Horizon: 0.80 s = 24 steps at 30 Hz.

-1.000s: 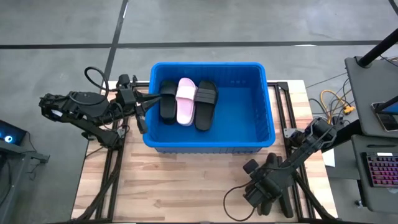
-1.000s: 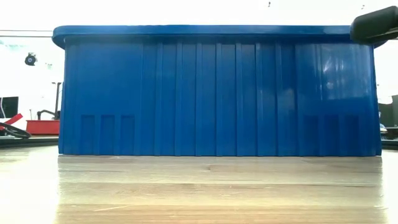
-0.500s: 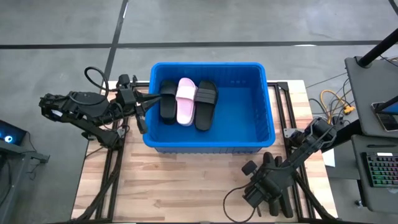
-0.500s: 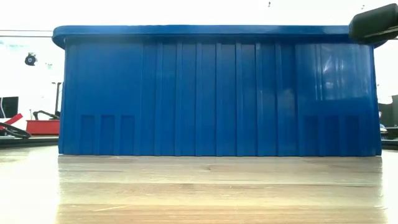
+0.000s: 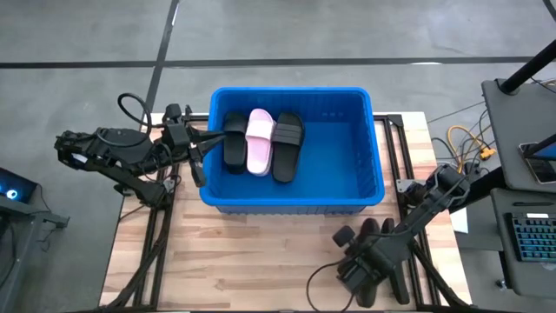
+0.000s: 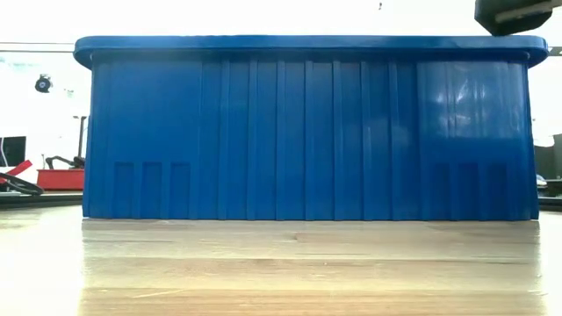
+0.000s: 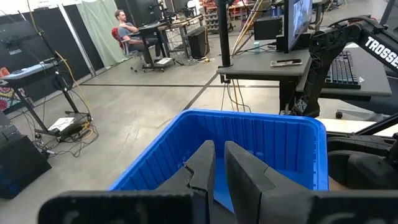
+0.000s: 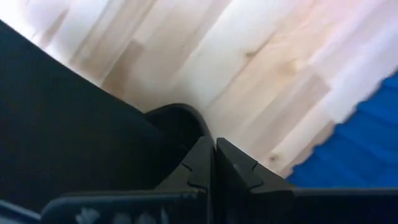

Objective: Pick and place slides into bin
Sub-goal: Put the black slipper into the blue container

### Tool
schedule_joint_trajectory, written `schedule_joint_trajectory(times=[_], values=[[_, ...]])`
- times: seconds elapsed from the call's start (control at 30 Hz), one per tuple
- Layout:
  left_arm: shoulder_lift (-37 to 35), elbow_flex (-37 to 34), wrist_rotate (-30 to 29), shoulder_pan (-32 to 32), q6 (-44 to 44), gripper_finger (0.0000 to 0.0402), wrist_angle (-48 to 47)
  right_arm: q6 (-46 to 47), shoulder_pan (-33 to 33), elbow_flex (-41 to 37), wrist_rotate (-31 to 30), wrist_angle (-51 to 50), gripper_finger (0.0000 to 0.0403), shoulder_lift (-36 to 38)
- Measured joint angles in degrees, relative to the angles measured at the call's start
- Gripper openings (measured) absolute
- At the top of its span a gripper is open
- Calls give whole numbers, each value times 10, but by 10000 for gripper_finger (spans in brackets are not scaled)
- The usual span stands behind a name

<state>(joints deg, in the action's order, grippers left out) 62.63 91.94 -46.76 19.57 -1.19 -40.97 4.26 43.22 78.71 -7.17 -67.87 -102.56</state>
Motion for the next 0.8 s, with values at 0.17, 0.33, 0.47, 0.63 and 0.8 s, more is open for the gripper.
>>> schedule_joint_trajectory(times=[0.17, 0.33, 0.47, 0.63, 0.8], values=[[0, 0, 0, 0, 0, 22, 0, -10, -4, 10, -33, 0, 11, 0], [0, 0, 0, 0, 0, 22, 0, -18, -10, 29, -35, -3, 11, 0], [0, 0, 0, 0, 0, 22, 0, -17, -13, 59, -54, -4, 11, 1], [0, 0, 0, 0, 0, 22, 0, -18, -16, 101, -113, -8, 11, 10], [0, 0, 0, 0, 0, 22, 1, -19, -38, 139, -169, -11, 11, 29]])
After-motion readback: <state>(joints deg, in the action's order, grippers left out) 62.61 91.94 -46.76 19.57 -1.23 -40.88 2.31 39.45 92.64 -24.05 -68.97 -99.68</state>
